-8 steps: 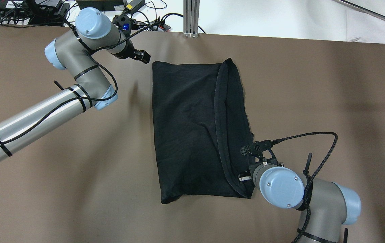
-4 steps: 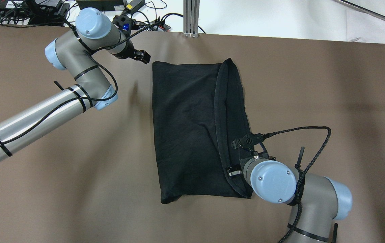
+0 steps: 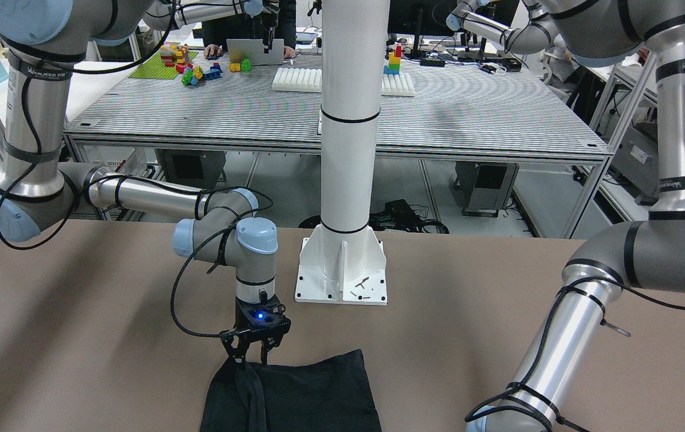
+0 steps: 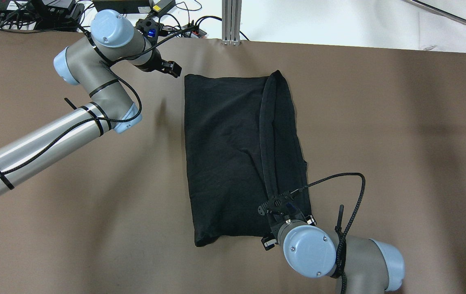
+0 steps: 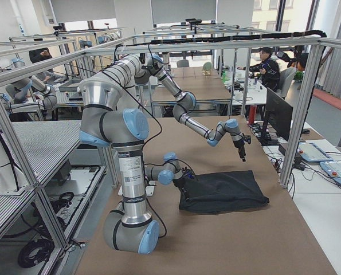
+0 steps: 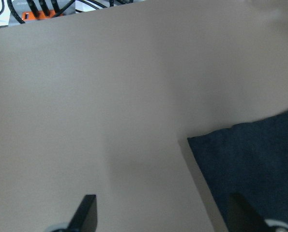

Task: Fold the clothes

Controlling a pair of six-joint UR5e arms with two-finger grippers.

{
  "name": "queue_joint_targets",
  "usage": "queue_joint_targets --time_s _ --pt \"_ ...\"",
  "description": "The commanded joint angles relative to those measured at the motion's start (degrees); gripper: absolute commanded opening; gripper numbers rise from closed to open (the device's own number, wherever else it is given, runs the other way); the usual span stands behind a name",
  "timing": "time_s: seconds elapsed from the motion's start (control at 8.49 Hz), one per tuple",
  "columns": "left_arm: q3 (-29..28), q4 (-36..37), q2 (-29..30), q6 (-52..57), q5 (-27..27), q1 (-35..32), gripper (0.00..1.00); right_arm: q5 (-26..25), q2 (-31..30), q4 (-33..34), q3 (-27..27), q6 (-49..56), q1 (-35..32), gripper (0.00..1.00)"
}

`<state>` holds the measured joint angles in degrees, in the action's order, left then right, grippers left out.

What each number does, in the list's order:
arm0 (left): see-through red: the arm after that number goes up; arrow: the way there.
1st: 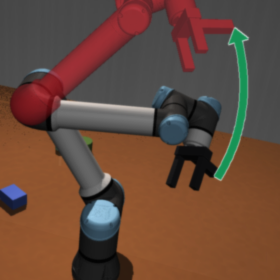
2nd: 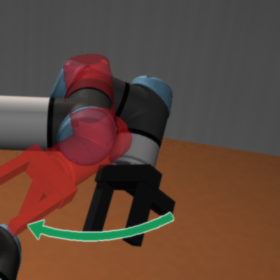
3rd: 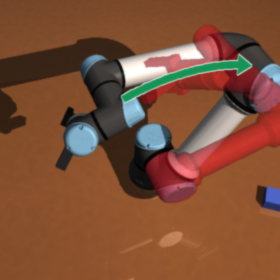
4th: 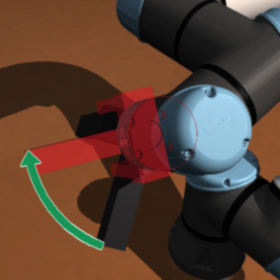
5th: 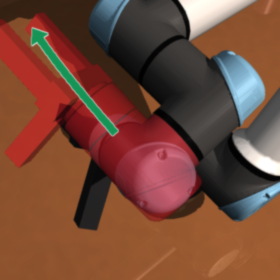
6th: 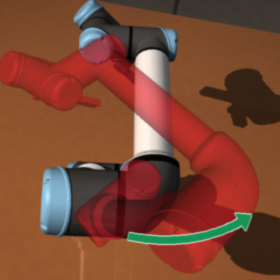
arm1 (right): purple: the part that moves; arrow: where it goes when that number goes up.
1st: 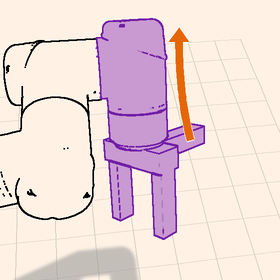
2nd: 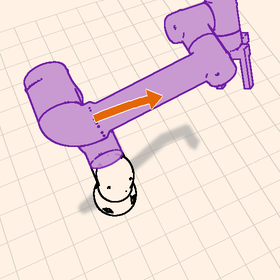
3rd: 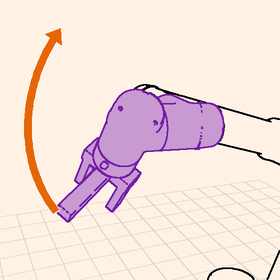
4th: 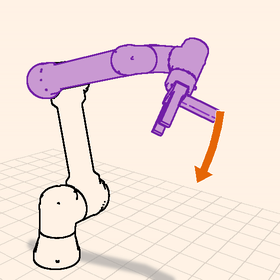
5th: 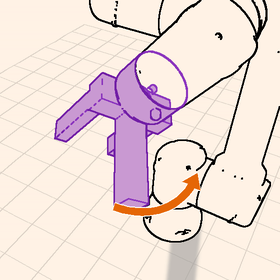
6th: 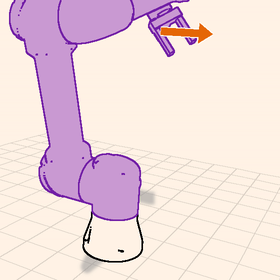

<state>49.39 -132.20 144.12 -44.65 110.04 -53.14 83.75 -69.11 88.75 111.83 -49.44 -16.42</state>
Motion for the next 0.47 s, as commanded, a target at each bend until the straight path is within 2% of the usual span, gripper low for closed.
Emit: queue_joint_targets --time_s 0.0,0.35 --pt "0.0 -0.07 -0.07 0.0 0.0 -0.03 0.95 -0.08 -0.06 -0.16 -0.91 12.3 -0.37 0.42" --pt "0.0 -0.07 -0.34 0.0 0.0 0.06 0.95 0.0 -0.06 -0.07 -0.91 12.96 -1.51 0.36"
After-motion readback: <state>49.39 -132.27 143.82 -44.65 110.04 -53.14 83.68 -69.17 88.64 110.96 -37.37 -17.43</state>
